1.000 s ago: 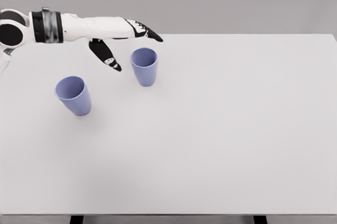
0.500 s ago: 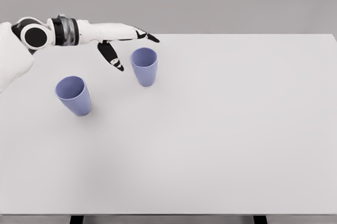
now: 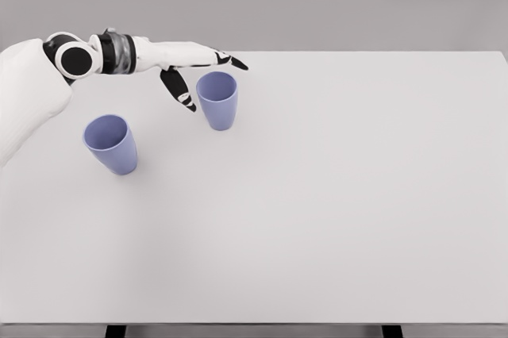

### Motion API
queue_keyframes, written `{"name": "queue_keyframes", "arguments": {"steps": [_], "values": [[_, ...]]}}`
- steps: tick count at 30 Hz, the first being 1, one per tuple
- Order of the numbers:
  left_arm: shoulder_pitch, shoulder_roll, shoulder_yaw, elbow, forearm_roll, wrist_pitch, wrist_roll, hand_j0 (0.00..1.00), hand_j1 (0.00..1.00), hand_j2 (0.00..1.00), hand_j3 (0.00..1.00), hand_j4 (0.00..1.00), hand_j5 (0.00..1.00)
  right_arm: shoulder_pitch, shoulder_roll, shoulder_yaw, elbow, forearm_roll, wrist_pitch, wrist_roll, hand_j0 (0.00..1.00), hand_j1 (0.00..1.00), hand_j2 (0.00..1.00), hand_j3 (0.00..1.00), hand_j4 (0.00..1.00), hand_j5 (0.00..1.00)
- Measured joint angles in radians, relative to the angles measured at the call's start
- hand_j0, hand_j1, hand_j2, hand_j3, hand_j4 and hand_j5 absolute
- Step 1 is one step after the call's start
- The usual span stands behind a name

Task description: Place the right cup on the left cup with left arm

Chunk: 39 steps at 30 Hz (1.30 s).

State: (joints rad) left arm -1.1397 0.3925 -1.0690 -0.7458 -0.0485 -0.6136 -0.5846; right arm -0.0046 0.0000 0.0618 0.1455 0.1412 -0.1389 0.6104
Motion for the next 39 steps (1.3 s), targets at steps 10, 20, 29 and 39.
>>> {"name": "queue_keyframes", "arguments": {"steps": [10,20,29,39], "values": [[-0.003,-0.022,0.008,0.103,-0.006,0.0,0.036,1.0,1.0,1.0,1.0,1.0,1.0,0.002,0.0,0.0,0.0,0.0,0.0,0.0,1.0,1.0,1.0,1.0,1.0,1.0],[0.003,-0.008,0.004,0.024,-0.013,0.0,0.07,1.0,1.0,1.0,1.0,1.0,1.0,0.0,0.0,0.0,0.0,0.0,0.0,0.0,1.0,1.0,1.0,1.0,1.0,1.0],[0.017,-0.011,-0.001,0.008,-0.073,0.0,0.083,1.0,1.0,1.0,1.0,1.0,1.0,0.0,0.0,0.0,0.0,0.0,0.0,0.0,1.0,1.0,1.0,1.0,1.0,1.0],[0.031,-0.023,-0.001,0.001,-0.1,0.0,0.085,1.0,1.0,1.0,1.0,1.0,1.0,0.0,0.0,0.0,0.0,0.0,0.0,0.0,1.0,1.0,1.0,1.0,1.0,1.0]]}}
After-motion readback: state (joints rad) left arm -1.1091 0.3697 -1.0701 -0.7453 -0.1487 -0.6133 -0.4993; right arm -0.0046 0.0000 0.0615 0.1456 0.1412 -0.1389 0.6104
